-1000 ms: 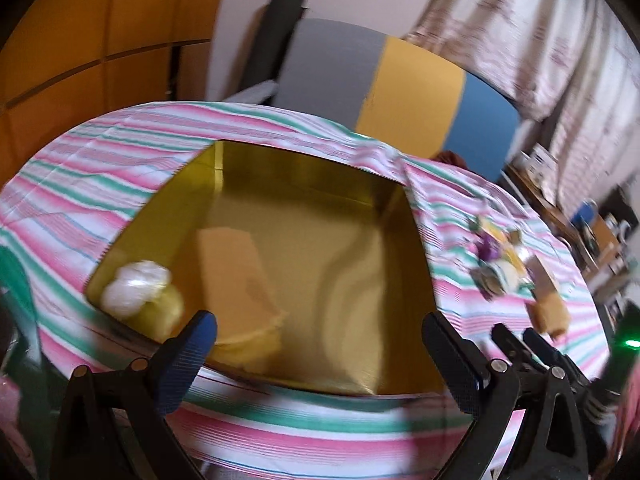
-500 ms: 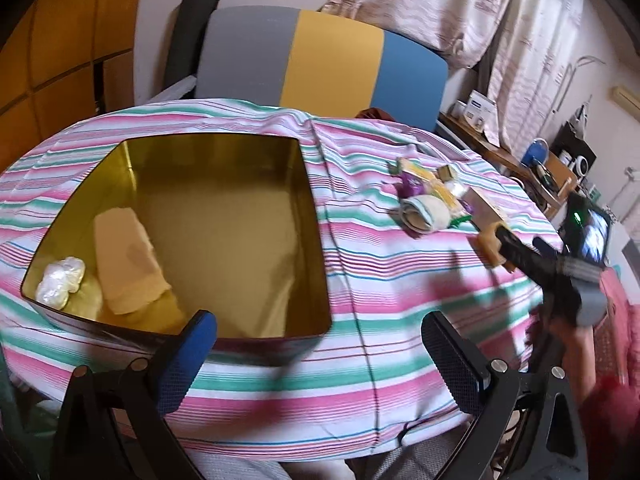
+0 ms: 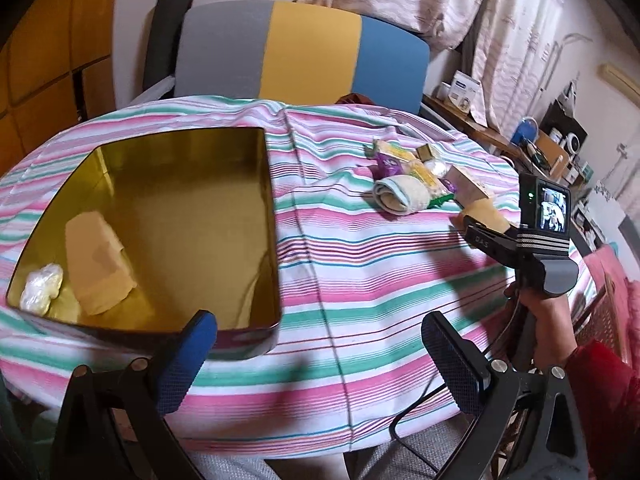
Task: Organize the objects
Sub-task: 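Grasp the second tan sponge with the right gripper while left grasps the cream sock roll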
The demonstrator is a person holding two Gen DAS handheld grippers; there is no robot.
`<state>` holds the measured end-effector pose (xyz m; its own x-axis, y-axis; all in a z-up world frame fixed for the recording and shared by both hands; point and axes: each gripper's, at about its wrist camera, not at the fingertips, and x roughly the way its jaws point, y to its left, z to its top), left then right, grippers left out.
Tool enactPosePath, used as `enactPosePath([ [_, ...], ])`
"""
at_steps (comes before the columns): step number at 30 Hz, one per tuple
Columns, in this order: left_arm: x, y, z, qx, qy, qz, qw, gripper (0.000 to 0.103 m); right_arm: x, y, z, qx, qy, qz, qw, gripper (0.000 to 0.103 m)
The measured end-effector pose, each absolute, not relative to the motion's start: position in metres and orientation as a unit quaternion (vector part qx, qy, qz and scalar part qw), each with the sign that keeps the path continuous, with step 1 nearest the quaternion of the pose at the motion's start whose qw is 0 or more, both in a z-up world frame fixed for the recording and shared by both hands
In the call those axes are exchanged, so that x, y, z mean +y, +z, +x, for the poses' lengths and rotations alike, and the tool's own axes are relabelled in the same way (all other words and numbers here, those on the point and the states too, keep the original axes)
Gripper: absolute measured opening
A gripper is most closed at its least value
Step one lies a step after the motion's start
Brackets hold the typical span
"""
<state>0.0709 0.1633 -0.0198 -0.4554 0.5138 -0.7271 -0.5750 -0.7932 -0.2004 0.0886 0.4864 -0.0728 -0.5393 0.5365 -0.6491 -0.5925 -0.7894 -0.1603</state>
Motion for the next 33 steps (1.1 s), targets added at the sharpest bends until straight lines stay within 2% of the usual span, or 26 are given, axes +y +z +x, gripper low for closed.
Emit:
enactPosePath([
  [4, 0.187, -0.015, 0.07, 0.065, 0.853, -0.399, 0.331, 0.103, 0.484, -0.073, 0.093, 0.046, 0.887, -0.343, 0.307, 0.06],
  [10, 0.23, -0.009, 0.055, 0.105, 0.851, -0.381, 0.345, 0.103, 0.478, -0.075, 0.096, 0.06, 0.912, -0.331, 0.234, 0.06],
  [15, 0.269, -0.008, 0.031, 0.136, 0.852, -0.366, 0.347, 0.103, 0.492, -0.079, 0.102, 0.109, 0.909, -0.329, 0.229, 0.06],
  [20, 0.318, -0.018, 0.009, 0.203, 0.849, -0.351, 0.338, 0.103, 0.504, -0.086, 0.106, 0.155, 0.9, -0.335, 0.232, 0.059],
  [24, 0.355, -0.032, -0.003, 0.257, 0.837, -0.336, 0.347, 0.103, 0.505, -0.086, 0.107, 0.156, 0.901, -0.331, 0.232, 0.059],
  [33, 0.401, -0.067, -0.022, 0.304, 0.825, -0.334, 0.338, 0.103, 0.506, -0.089, 0.106, 0.16, 0.9, -0.333, 0.231, 0.06],
])
